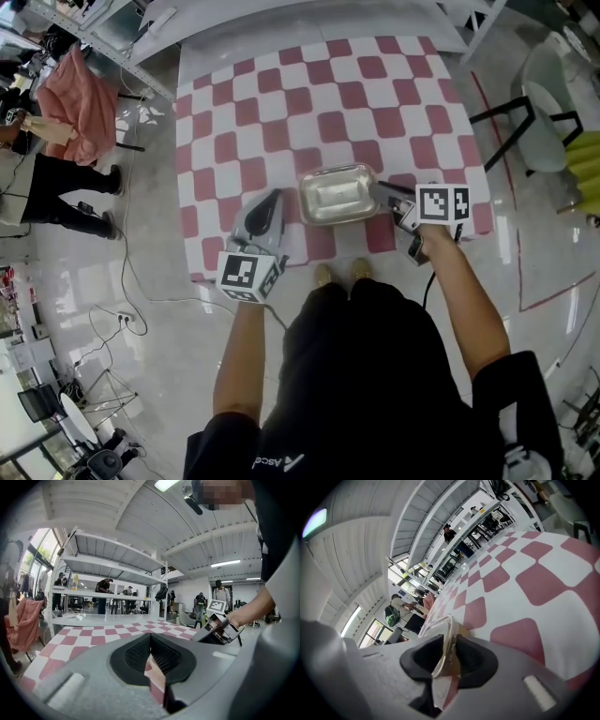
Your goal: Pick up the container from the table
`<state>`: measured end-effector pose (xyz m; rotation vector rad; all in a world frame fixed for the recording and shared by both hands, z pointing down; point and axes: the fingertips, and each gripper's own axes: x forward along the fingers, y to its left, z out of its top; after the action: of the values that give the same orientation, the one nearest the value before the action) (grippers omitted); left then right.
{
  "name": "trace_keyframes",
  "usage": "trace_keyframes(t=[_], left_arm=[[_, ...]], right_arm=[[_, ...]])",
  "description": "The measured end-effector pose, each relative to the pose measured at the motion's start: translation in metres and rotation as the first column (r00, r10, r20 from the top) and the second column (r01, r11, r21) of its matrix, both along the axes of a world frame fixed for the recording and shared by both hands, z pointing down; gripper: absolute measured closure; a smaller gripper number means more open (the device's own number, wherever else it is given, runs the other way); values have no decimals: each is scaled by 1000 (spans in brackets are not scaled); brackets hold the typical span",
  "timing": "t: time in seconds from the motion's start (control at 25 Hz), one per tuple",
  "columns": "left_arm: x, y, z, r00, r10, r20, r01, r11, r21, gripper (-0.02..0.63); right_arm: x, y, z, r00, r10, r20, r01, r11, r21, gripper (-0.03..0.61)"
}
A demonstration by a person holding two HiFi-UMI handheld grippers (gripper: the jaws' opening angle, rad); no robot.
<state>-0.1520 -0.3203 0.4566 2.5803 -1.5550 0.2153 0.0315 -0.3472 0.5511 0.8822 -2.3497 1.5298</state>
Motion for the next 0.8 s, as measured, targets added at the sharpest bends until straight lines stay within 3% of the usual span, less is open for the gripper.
trace_keyframes(t=[0.28,0.8], left_arm=[[-5,-3,2,1000,3,0,-3,1000,-8,603],[-1,1,-26,999,14,-30,-12,999,50,603]], right_arm=[[1,-1,-8,996,44,75,-42,999,-32,491],[13,-5,-61,987,86,136,-93,994,51,492]])
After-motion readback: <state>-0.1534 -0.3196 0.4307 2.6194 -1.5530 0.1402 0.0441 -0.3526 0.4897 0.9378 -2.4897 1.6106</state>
